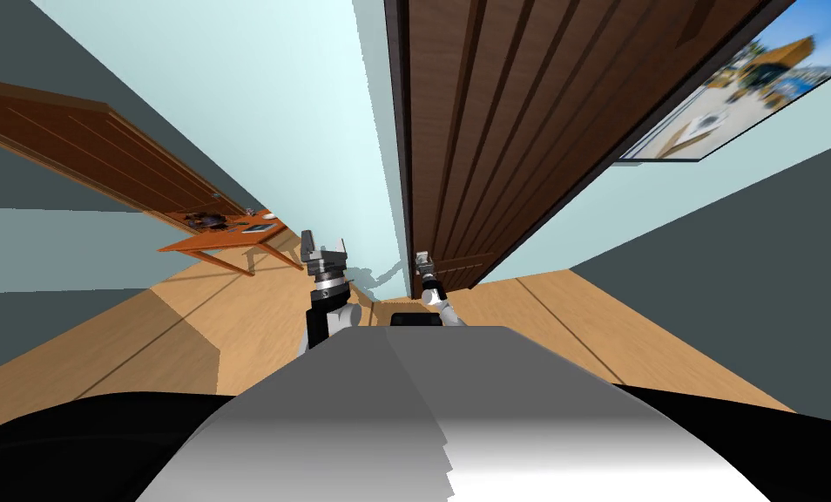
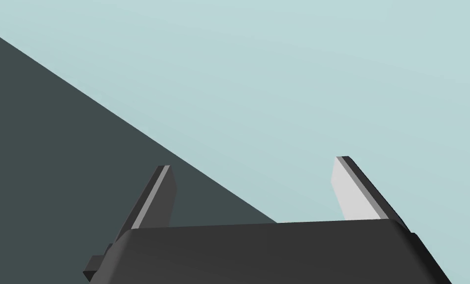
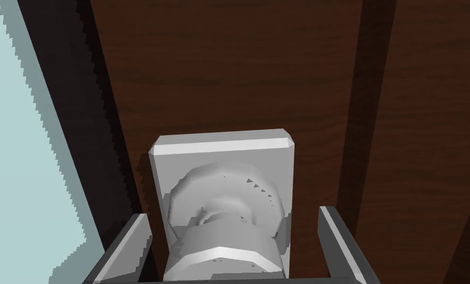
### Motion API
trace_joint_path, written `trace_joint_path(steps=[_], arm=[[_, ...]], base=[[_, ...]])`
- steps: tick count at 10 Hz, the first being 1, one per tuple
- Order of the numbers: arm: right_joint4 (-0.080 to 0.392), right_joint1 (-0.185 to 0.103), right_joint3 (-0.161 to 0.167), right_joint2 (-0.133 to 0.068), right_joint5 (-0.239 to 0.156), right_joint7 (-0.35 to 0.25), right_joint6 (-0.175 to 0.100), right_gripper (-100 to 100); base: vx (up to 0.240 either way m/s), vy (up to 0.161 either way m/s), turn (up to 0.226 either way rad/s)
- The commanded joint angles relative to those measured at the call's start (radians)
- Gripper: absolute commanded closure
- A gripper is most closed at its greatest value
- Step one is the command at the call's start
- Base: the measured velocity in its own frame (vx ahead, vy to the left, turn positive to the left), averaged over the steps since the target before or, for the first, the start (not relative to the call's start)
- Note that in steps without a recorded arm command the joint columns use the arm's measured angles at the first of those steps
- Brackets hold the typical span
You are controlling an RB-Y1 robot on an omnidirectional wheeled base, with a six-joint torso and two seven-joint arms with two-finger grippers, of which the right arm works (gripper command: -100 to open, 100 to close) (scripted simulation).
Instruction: Push the door open
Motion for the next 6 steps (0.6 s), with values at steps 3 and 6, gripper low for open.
trace_joint_path(steps=[3,6], arm=[[0.0,0.001,0.0,-0.002,0.0,0.0,-0.001,100],[0.0,0.001,0.0,-0.002,0.0,0.0,-0.001,100]], base=[[-0.018,-0.003,0.006],[-0.004,-0.002,0.001]])
